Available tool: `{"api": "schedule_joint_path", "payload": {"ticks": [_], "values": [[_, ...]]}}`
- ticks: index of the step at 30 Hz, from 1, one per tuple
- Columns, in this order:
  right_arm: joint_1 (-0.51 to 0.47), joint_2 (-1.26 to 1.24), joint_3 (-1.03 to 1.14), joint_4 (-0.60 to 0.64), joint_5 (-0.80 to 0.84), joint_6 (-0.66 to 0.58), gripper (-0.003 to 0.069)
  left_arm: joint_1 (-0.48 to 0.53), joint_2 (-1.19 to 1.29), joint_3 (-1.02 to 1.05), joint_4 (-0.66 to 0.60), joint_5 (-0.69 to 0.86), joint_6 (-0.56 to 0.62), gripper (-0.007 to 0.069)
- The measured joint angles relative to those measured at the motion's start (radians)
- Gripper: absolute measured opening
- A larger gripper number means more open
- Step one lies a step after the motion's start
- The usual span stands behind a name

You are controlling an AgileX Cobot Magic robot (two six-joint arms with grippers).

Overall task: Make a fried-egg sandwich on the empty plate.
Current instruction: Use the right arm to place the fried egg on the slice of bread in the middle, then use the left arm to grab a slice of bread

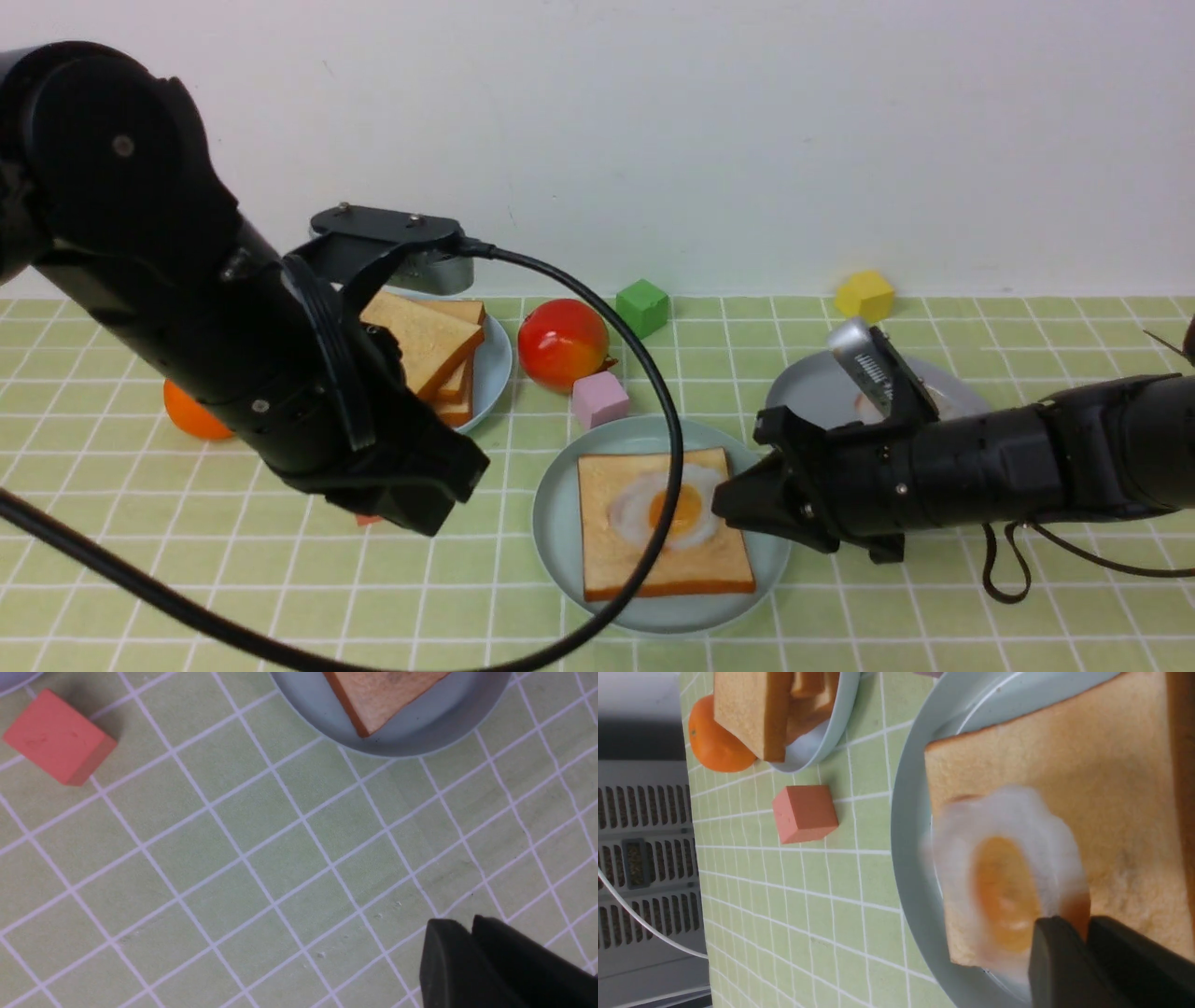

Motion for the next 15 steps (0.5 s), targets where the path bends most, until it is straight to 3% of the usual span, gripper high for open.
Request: {"api": "schedule_joint_path", "payload": {"ticks": [4,5,8,11,15], "values": [[-0.025,-0.001,0.000,-0.003,0.001,-0.012,0.0334,0.000,0.000,0.001,0.006,-0.009,-0.001,0.0078],[-0.050,-0.008,0.000,-0.003,0.001,-0.026,0.0406,0.000,0.000,0.001,0.008,-0.017,-0.001,0.0078],[-0.118,-0.073,0.001,-0.004,0.001,-0.086,0.0531,0.000,0.000,0.001,0.019,-0.045,-0.001,0.0081],[-0.180,-0.189,0.000,-0.021,0.043,-0.202,0.0579,0.006,0.003,0.001,0.046,-0.101,-0.027,0.0081],[-0.189,-0.379,-0.023,-0.122,0.141,-0.287,0.0576,0.072,0.024,0.001,0.058,-0.230,-0.112,0.0081]]}}
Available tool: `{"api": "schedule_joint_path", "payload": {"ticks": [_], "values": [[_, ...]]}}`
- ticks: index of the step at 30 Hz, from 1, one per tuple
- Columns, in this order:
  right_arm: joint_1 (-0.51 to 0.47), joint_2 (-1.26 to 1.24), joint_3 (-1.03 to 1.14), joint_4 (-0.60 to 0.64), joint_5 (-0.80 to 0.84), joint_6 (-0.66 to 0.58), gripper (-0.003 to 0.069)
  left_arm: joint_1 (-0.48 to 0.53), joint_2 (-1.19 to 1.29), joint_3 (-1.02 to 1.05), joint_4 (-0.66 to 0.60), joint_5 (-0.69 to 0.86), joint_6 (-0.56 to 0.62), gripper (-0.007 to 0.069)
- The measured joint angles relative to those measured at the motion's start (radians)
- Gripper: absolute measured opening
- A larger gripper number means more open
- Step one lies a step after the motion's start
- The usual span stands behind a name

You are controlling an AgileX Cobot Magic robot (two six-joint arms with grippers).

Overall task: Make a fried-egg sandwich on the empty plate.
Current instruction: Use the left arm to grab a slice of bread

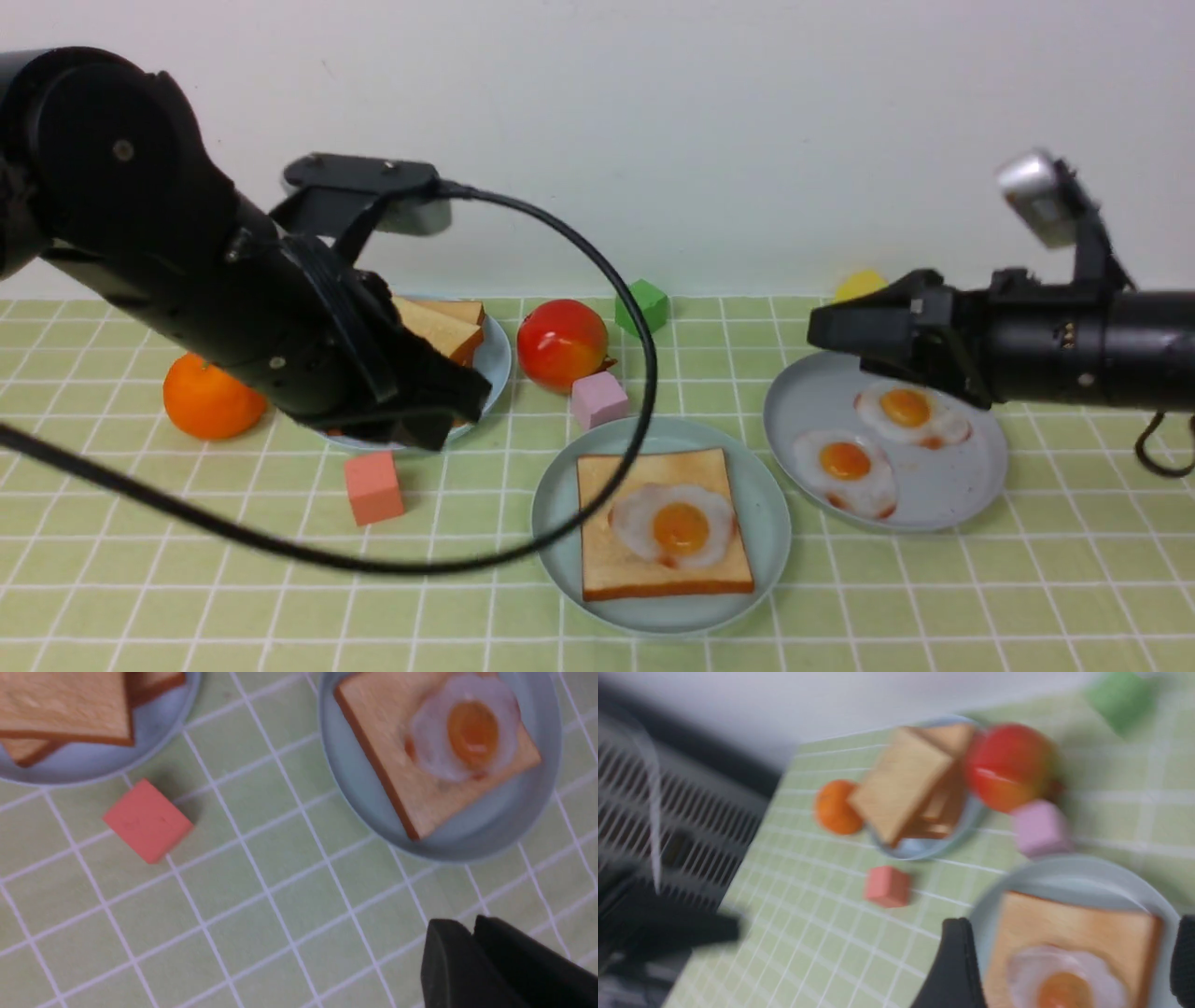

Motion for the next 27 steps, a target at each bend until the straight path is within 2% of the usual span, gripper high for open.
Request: {"api": "schedule_joint_path", "payload": {"ticks": [4,5,8,11,12,14,16,17,19,22,23,27], "values": [[0.060,-0.147,-0.016,-0.119,0.028,-0.006,0.0566,0.104,0.033,0.000,-0.024,-0.073,-0.040,0.0081],[0.127,-0.234,-0.018,-0.225,0.024,0.021,0.0563,0.187,0.060,0.000,-0.076,-0.090,-0.040,0.0083],[0.215,-0.320,-0.018,-0.394,0.012,0.121,0.0563,0.288,0.098,0.000,-0.165,-0.093,-0.040,0.0089],[0.308,-0.384,-0.018,-0.657,-0.002,0.355,0.0564,0.402,0.146,0.000,-0.291,-0.096,-0.032,0.0117],[0.317,-0.386,-0.018,-0.673,-0.002,0.388,0.0565,0.415,0.152,0.000,-0.298,-0.097,-0.029,0.0120],[0.358,-0.393,-0.018,-0.864,0.002,0.601,0.0576,0.480,0.196,-0.002,-0.379,-0.102,0.004,0.0185],[0.373,-0.390,-0.018,-0.976,0.010,0.721,0.0589,0.503,0.229,-0.016,-0.417,-0.104,0.042,0.0255],[0.375,-0.390,-0.018,-0.976,0.009,0.732,0.0591,0.505,0.233,-0.018,-0.420,-0.104,0.045,0.0263],[0.390,-0.388,-0.017,-1.078,0.018,0.833,0.0605,0.512,0.291,-0.073,-0.451,-0.092,0.095,0.0389],[0.403,-0.388,-0.017,-1.116,0.019,0.867,0.0608,0.512,0.346,-0.132,-0.465,-0.062,0.155,0.0470],[0.416,-0.388,-0.017,-1.127,0.019,0.871,0.0608,0.512,0.382,-0.188,-0.472,-0.034,0.198,0.0521],[0.479,-0.388,-0.017,-1.143,0.020,0.858,0.0608,0.512,0.491,-0.335,-0.475,0.021,0.300,0.0575]]}}
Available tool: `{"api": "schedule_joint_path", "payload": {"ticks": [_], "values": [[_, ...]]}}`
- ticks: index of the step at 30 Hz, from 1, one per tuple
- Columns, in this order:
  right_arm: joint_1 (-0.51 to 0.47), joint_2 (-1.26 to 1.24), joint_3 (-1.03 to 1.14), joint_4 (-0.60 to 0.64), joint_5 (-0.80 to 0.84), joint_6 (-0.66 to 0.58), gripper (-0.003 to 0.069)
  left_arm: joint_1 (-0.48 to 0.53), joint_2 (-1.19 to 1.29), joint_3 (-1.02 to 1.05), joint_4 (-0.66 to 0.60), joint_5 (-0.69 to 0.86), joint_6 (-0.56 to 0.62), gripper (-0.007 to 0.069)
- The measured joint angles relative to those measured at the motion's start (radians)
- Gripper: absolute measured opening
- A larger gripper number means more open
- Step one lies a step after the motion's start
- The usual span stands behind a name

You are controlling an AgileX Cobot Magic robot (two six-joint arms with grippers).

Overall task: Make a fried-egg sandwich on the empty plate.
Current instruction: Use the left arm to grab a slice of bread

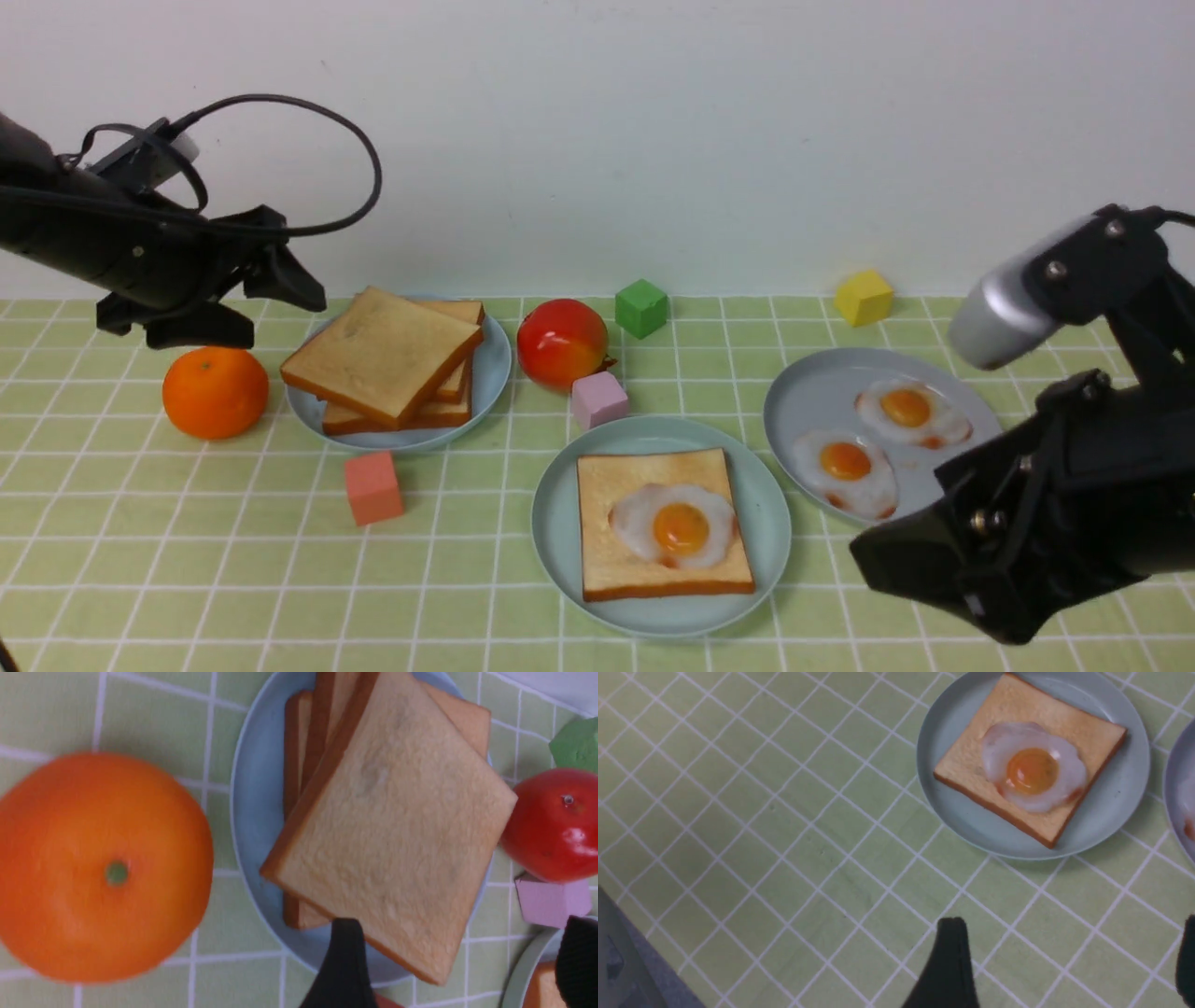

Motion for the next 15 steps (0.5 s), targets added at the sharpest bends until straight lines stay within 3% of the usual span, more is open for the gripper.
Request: {"api": "schedule_joint_path", "payload": {"ticks": [7,15], "values": [[0.111,0.012,0.000,-0.022,0.000,-0.014,0.0608,0.000,0.192,-0.241,0.031,0.114,0.035,0.0567],[0.119,0.021,0.000,-0.023,0.000,-0.014,0.0594,0.000,0.296,-0.328,0.063,0.142,0.035,0.0509]]}}
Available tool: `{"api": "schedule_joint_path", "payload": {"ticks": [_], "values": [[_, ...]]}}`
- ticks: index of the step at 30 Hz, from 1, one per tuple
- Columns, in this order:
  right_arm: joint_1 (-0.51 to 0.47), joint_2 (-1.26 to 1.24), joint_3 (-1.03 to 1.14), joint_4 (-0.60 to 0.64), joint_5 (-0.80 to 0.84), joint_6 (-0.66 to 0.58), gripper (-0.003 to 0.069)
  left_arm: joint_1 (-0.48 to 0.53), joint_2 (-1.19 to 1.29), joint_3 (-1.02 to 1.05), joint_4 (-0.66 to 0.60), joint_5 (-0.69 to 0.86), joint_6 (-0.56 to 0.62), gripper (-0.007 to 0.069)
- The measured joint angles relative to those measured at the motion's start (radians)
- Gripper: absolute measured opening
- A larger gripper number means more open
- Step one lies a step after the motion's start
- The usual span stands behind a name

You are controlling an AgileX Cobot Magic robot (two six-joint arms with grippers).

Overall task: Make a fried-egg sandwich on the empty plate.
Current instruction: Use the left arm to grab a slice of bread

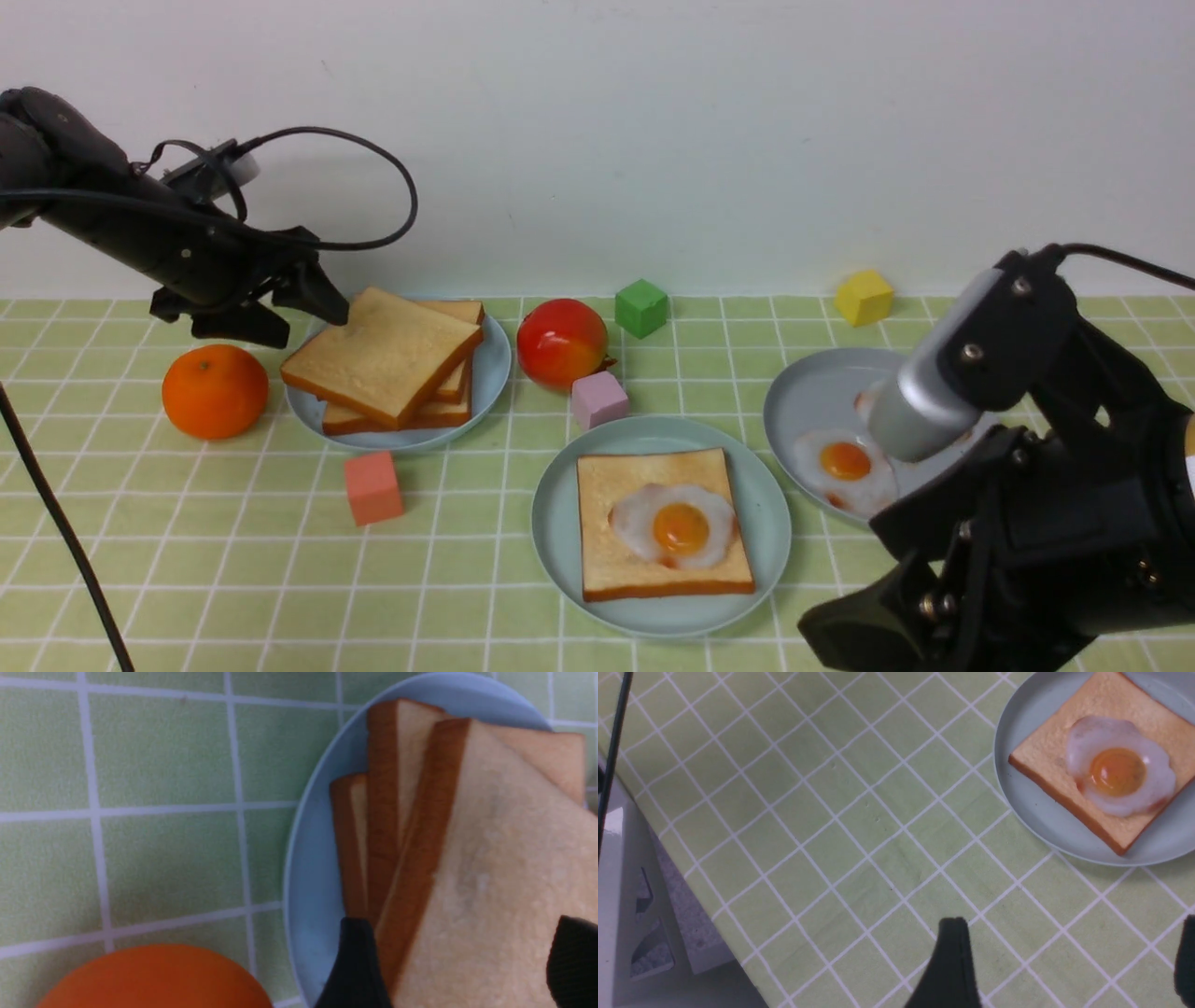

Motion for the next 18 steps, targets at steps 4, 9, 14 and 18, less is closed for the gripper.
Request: {"api": "schedule_joint_path", "payload": {"ticks": [4,9,14,18], "values": [[0.000,0.000,0.000,0.000,-0.002,0.000,0.0590,0.000,0.009,-0.002,0.025,0.001,0.000,0.0454],[0.000,0.000,0.000,0.000,-0.012,0.000,0.0591,0.000,0.009,-0.004,0.072,0.008,0.000,0.0162],[0.000,0.000,0.000,0.000,-0.014,0.000,0.0591,0.000,0.009,-0.004,0.089,0.013,0.000,-0.0013],[0.000,0.000,0.000,0.000,-0.014,0.000,0.0591,0.000,0.009,-0.004,0.086,0.013,0.000,-0.0013]]}}
